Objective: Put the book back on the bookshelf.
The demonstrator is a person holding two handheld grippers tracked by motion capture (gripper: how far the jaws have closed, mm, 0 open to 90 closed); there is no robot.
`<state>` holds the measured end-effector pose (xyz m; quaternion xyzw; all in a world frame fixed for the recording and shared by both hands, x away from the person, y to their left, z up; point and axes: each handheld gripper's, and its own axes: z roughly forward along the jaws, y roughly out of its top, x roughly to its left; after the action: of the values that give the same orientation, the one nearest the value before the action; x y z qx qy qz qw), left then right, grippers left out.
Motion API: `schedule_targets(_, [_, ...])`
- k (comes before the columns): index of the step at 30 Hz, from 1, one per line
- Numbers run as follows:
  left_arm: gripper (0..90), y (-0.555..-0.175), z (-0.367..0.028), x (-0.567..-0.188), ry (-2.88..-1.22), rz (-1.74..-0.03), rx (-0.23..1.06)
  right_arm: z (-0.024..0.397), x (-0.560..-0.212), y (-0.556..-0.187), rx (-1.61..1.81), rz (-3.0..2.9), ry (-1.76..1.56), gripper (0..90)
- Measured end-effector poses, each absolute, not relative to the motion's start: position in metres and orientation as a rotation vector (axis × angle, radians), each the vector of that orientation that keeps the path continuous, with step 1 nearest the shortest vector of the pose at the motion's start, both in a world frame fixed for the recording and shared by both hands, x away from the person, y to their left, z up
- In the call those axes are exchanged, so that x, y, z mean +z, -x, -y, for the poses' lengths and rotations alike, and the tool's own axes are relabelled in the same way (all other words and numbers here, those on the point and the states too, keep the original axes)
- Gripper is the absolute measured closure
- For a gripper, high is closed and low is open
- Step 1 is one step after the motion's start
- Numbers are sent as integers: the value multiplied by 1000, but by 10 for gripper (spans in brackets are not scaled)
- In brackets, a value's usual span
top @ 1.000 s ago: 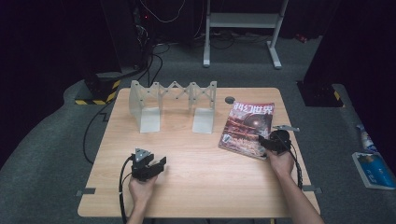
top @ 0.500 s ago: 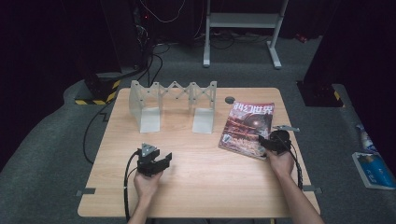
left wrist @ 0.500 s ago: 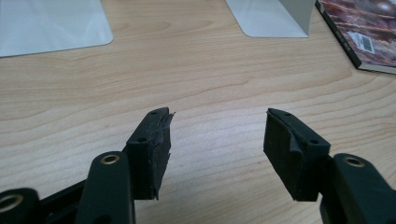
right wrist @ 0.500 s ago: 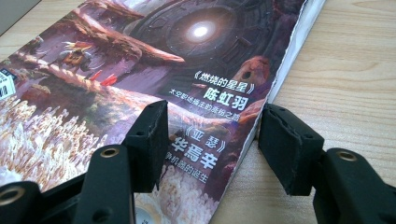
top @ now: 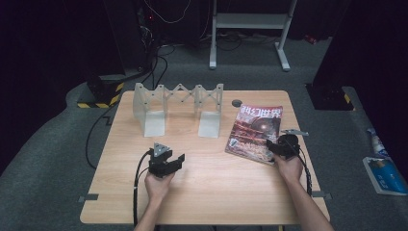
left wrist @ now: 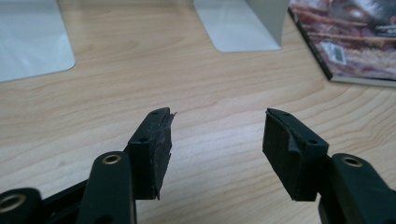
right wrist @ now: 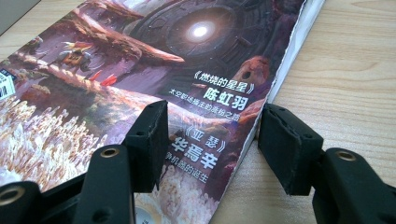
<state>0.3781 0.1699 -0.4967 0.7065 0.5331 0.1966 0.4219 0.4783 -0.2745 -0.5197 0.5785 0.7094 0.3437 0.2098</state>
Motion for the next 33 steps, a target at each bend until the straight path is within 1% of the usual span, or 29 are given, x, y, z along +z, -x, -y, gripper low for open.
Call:
schedule_targets(3, [421, -380, -163, -496, -1795, -1317, 494, 274, -520, -478, 954, -1972, -1609, 433])
schedule_targets(12, [424, -389, -145, -490, -1805, -1280, 471, 274, -520, -478, 953, -1973, -1609, 433])
schedule_targets(22, [427, -401, -127, -485, -1879, -1229, 461, 274, -520, -478, 949, -1975, -1604, 434])
schedule_targets(28, [429, -406, -119, -483, -1849, -1216, 426, 274, -519, -478, 945, -1975, -1604, 434])
schedule_targets(33, [429, -410, -110, -484, -1885, -1203, 423, 274, -519, -478, 944, -1975, -1604, 434])
